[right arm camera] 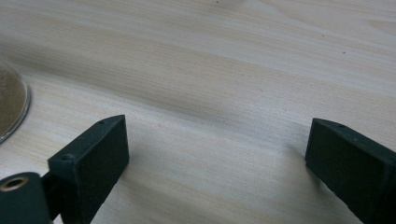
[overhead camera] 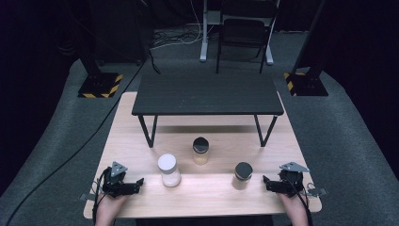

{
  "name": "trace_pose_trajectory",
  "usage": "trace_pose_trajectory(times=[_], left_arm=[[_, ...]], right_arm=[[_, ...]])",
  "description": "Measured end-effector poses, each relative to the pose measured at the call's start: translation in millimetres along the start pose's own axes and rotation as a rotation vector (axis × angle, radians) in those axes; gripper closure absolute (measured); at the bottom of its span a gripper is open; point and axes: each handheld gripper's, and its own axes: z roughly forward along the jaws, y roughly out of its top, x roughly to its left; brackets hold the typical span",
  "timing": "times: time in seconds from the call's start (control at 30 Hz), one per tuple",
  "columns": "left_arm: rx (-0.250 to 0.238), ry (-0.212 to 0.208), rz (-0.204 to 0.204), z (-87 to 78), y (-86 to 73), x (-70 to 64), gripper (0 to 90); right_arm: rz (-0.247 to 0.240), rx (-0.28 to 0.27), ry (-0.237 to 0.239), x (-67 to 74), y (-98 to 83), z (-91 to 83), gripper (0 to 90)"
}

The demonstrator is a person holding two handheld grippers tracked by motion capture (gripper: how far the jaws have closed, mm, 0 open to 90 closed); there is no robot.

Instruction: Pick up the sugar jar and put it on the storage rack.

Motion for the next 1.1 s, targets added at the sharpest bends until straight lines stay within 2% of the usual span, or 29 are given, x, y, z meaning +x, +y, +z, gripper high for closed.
trace_pose_trajectory(times=[0.3, 0.33, 0.73, 0.87, 1.1], left_arm=[[0.001, -0.001, 0.001, -0.1, 0.0, 0.0, 5.1], [0.001, -0.001, 0.001, -0.2, -0.1, 0.0, 5.1], [-0.003, -0.004, -0.003, -0.5, -0.2, 0.5, 6.0], [-0.022, -0.042, -0.033, -2.5, -0.8, 1.9, 6.9], [-0.045, -0.061, -0.046, -9.3, 2.0, 0.9, 6.9]], right_arm=[[0.001, 0.002, -0.001, 0.1, 0.1, 0.1, 4.2], [0.014, 0.008, -0.013, -0.2, 0.4, 0.8, 1.9], [0.013, 0.01, -0.013, -0.2, 0.1, 0.5, 1.8], [0.013, 0.01, -0.013, -0.3, 0.1, 0.5, 1.8], [0.013, 0.01, -0.013, -0.3, 0.1, 0.5, 1.8]])
